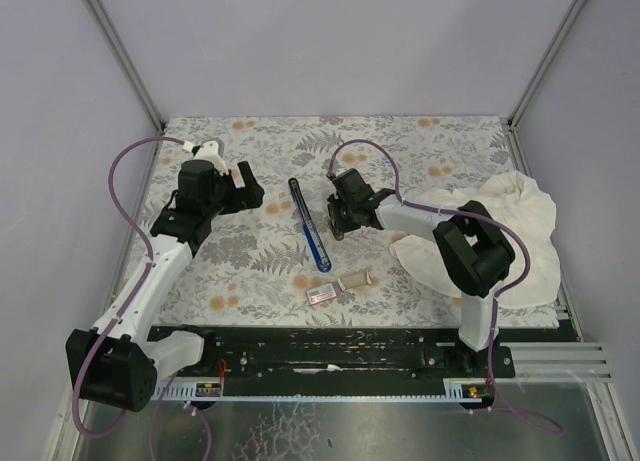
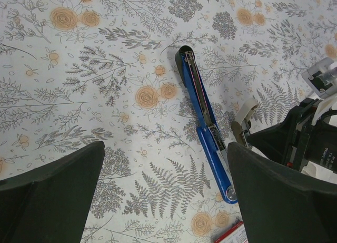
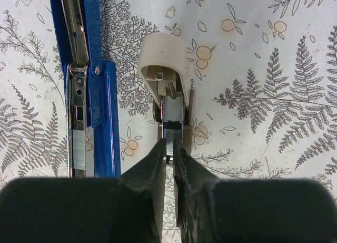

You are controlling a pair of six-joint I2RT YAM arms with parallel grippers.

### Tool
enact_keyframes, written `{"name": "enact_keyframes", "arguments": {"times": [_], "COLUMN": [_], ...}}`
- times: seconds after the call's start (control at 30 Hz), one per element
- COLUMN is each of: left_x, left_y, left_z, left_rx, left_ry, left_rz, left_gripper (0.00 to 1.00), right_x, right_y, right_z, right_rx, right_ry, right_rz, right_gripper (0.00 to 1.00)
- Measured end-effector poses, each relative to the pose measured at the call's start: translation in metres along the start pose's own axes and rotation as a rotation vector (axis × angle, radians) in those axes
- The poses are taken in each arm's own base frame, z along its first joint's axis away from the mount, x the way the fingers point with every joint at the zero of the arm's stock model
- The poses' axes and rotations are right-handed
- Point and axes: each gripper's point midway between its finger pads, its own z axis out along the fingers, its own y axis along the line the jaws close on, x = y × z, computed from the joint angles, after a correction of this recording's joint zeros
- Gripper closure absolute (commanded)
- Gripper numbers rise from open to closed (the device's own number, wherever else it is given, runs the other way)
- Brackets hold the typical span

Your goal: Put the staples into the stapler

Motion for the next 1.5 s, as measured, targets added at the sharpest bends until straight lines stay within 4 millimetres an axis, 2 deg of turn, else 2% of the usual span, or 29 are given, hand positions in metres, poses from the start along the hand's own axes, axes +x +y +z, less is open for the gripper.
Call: {"name": "enact_keyframes", "arguments": {"times": [0.23, 0.37, 0.47, 0.67, 0.77, 0.87, 0.97, 1.13, 1.27, 1.33, 1.5], "left_x": [0.001, 0.003, 0.008, 0.038, 0.050, 0.050, 0.047, 0.050, 0.063, 0.071, 0.090], "left_y": [-0.001, -0.007, -0.017, -0.042, -0.077, -0.109, -0.122, -0.128, -0.128, -0.127, -0.128], "left_z": [0.001, 0.002, 0.010, 0.045, 0.062, 0.082, 0.109, 0.151, 0.178, 0.187, 0.199], "left_rx": [0.008, 0.042, 0.096, 0.173, 0.249, 0.324, 0.348, 0.356, 0.354, 0.352, 0.378], "left_ry": [0.006, 0.015, 0.042, 0.183, 0.227, 0.228, 0.232, 0.248, 0.287, 0.310, 0.363], "left_rz": [0.000, -0.001, -0.007, -0.026, -0.006, 0.003, -0.008, -0.024, -0.032, -0.037, -0.051], "left_gripper": [0.03, 0.06, 0.08, 0.08, 0.07, 0.07, 0.07, 0.07, 0.07, 0.07, 0.07], "right_x": [0.000, 0.006, 0.011, 0.013, 0.018, 0.027, 0.031, 0.033, 0.039, 0.042, 0.032], "right_y": [0.000, -0.003, -0.008, -0.026, -0.030, -0.024, -0.015, -0.005, -0.003, -0.002, 0.001], "right_z": [-0.001, -0.008, -0.024, -0.056, -0.059, -0.054, -0.048, -0.034, -0.021, -0.015, -0.005], "right_rx": [0.000, 0.002, -0.012, -0.035, -0.048, -0.088, -0.139, -0.200, -0.214, -0.219, -0.230], "right_ry": [0.000, 0.005, 0.001, -0.050, -0.065, -0.052, -0.043, -0.033, -0.012, 0.005, -0.014], "right_rz": [0.000, 0.007, 0.035, 0.126, 0.172, 0.212, 0.254, 0.302, 0.321, 0.330, 0.328], "right_gripper": [0.82, 0.73, 0.65, 0.47, 0.43, 0.44, 0.46, 0.51, 0.58, 0.61, 0.66]}}
